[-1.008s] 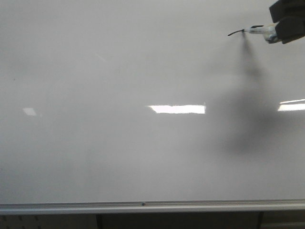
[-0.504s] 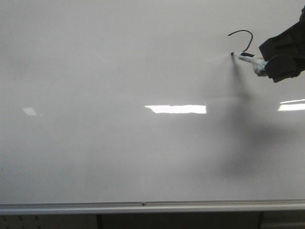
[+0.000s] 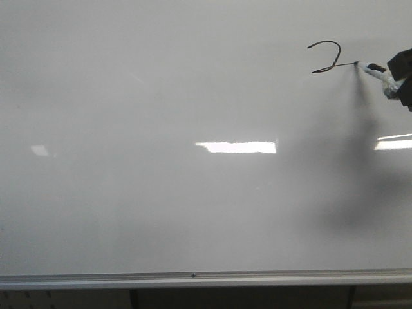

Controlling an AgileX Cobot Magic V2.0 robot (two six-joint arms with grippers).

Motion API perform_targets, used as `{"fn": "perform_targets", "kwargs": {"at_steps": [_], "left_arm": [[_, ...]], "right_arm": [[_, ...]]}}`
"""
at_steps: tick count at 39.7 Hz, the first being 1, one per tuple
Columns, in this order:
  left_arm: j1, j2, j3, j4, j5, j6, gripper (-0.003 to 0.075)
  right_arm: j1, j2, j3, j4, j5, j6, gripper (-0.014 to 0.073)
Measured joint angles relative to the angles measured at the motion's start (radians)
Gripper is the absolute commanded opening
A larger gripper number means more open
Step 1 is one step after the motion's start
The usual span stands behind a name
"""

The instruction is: Write number 2 on whiteboard

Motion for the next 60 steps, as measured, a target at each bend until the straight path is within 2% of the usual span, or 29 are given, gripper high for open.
{"fn": "perform_targets", "kwargs": {"at_steps": [5, 11, 21, 27, 34, 39, 48, 51, 60], "left_arm": [[0.0, 0.0, 0.0, 0.0, -0.014, 0.0, 0.0547], [-0.048, 0.028, -0.014, -0.033, 0.002, 0.074, 0.0547], [-0.271, 0.198, -0.089, -0.057, 0.042, 0.231, 0.0547], [-0.402, 0.314, -0.144, -0.057, 0.056, 0.294, 0.0547], [-0.507, 0.439, -0.192, -0.059, 0.06, 0.341, 0.0547], [-0.559, 0.507, -0.217, -0.061, 0.04, 0.35, 0.0547], [-0.579, 0.553, -0.223, -0.073, -0.049, 0.356, 0.054], [-0.579, 0.553, -0.223, -0.078, -0.069, 0.357, 0.0492], [-0.579, 0.553, -0.224, -0.086, -0.078, 0.358, 0.0202]], "right_arm": [[0.045, -0.084, 0.0, 0.0, 0.069, 0.0, 0.0017], [0.143, -0.234, 0.0, -0.002, 0.254, -0.02, 0.0017], [0.32, -0.364, 0.0, -0.005, 0.61, -0.161, 0.0017], [0.416, -0.388, -0.011, 0.022, 0.773, -0.258, 0.0017], [0.483, -0.393, -0.081, 0.077, 0.871, -0.323, 0.0017], [0.499, -0.394, -0.138, 0.095, 0.886, -0.338, 0.0017], [0.502, -0.394, -0.188, 0.109, 0.89, -0.342, 0.0017], [0.502, -0.394, -0.188, 0.109, 0.892, -0.342, 0.0017], [0.502, -0.394, -0.188, 0.109, 0.894, -0.342, 0.0017]]}}
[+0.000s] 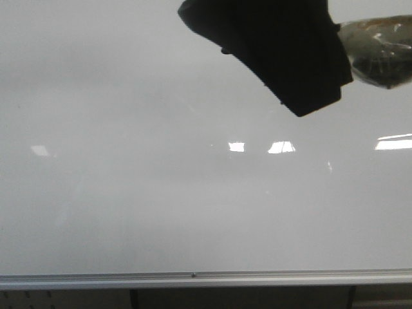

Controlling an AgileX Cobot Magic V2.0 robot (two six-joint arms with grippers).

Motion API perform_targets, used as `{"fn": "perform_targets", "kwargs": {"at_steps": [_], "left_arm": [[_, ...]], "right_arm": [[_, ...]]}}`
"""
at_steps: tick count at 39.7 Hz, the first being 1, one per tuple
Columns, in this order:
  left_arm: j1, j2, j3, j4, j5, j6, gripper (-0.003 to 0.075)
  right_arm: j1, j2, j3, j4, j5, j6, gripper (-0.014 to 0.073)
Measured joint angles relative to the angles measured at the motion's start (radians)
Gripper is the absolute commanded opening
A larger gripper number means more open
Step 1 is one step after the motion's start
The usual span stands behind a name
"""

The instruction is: Write number 2 on whiteboard

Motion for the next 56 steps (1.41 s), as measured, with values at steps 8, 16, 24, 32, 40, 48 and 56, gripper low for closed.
{"fn": "perform_targets", "kwargs": {"at_steps": [8, 16, 24, 32, 40, 48, 56], "left_arm": [[-0.002, 0.0, 0.0, 0.0, 0.008, 0.007, 0.0041], [-0.002, 0.0, 0.0, -0.003, 0.022, 0.018, 0.0038], [0.029, -0.01, 0.0, 0.049, 0.019, -0.07, 0.0039], [0.1, -0.105, 0.0, 0.257, 0.022, -0.34, 0.0039], [0.224, -0.268, 0.097, 0.431, -0.004, -0.635, 0.0039], [0.457, -0.426, 0.285, 0.468, -0.149, -0.818, 0.0039], [0.674, -0.477, 0.441, 0.464, -0.307, -0.941, 0.0039]], "right_arm": [[0.0, 0.0, 0.0, -0.002, 0.0, -0.005, 0.0101], [0.0, 0.0, -0.004, -0.006, -0.012, -0.011, 0.0468], [-0.021, -0.041, -0.004, -0.061, -0.004, 0.047, 0.0528], [-0.121, -0.156, -0.004, -0.26, 0.014, 0.28, 0.0528], [-0.175, -0.204, -0.004, -0.328, 0.027, 0.402, 0.0528], [-0.175, -0.204, -0.004, -0.332, 0.027, 0.408, 0.0528], [-0.175, -0.204, -0.004, -0.332, 0.027, 0.412, 0.0528]]}}
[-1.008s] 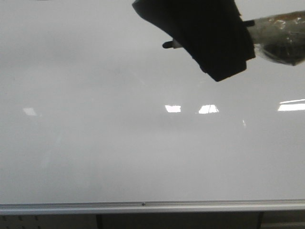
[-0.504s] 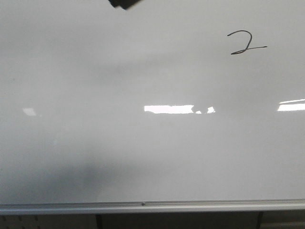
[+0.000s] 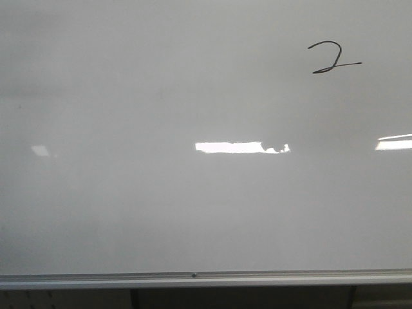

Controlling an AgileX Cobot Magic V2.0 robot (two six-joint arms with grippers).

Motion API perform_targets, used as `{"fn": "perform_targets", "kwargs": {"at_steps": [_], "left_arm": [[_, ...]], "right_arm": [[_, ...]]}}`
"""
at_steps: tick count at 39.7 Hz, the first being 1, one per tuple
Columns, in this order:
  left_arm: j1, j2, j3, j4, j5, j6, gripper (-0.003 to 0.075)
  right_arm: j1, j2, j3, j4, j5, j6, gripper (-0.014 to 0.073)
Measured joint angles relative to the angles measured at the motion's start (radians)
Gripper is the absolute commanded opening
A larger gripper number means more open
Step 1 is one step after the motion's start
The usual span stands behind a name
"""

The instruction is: Write number 2 on whiteboard

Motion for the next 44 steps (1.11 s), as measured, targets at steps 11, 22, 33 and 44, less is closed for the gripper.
{"fn": "perform_targets", "kwargs": {"at_steps": [11, 22, 33, 44], "left_arm": [[0.12, 0.034, 0.186, -0.097, -0.414, -0.023, 0.0039], [0.124, 0.209, 0.204, -0.115, -0.66, -0.025, 0.0039], [0.184, 0.368, 0.189, -0.115, -0.766, -0.018, 0.0045], [0.19, 0.507, 0.143, -0.101, -0.818, -0.018, 0.0045]], "right_arm": [[0.0, 0.0, 0.0, 0.0, 0.0, 0.0, 0.0528], [0.0, 0.0, 0.0, 0.0, 0.0, 0.0, 0.0528], [0.0, 0.0, 0.0, 0.0, 0.0, 0.002, 0.0528], [0.0, 0.0, 0.0, 0.0, 0.0, 0.002, 0.0528]]}}
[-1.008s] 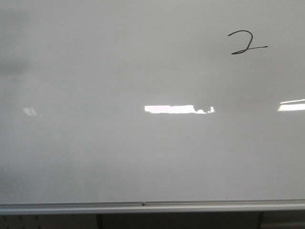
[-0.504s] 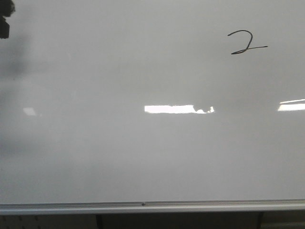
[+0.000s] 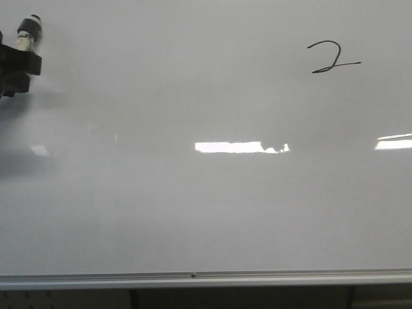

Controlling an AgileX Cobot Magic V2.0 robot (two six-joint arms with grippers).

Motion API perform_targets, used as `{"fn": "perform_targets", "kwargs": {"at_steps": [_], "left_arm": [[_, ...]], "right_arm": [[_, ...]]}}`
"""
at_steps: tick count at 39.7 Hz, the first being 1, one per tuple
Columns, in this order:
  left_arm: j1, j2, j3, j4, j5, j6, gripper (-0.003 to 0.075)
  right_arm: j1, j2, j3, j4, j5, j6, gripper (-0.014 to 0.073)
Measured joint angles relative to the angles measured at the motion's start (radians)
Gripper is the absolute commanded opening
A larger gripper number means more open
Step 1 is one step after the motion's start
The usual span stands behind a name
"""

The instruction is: Write number 2 on whiteboard

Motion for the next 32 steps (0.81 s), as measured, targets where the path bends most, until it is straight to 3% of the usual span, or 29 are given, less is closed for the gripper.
{"fn": "perform_targets", "kwargs": {"at_steps": [3, 9, 13, 18, 23, 32], "left_arm": [[0.0, 0.026, -0.017, 0.0, -0.001, 0.002, 0.0085], [0.0, 0.044, -0.029, 0.003, -0.001, 0.004, 0.0337], [-0.002, 0.044, -0.029, 0.012, -0.001, 0.004, 0.0449], [-0.004, 0.042, -0.033, 0.019, 0.014, 0.004, 0.0456], [0.0, -0.005, -0.049, 0.016, 0.129, 0.004, 0.0456], [-0.002, -0.212, -0.092, 0.048, 0.477, 0.007, 0.0456]], "right_arm": [[0.0, 0.0, 0.0, 0.0, 0.0, 0.0, 0.0528], [0.0, 0.0, 0.0, 0.0, 0.006, 0.0, 0.0528], [0.0, 0.0, 0.0, 0.0, 0.008, 0.0, 0.0528], [0.0, 0.0, 0.0, 0.0, 0.008, 0.0, 0.0528], [0.0, 0.0, -0.01, -0.012, 0.027, 0.002, 0.0528], [0.0, -0.006, -0.079, -0.058, 0.133, 0.141, 0.0528]]}}
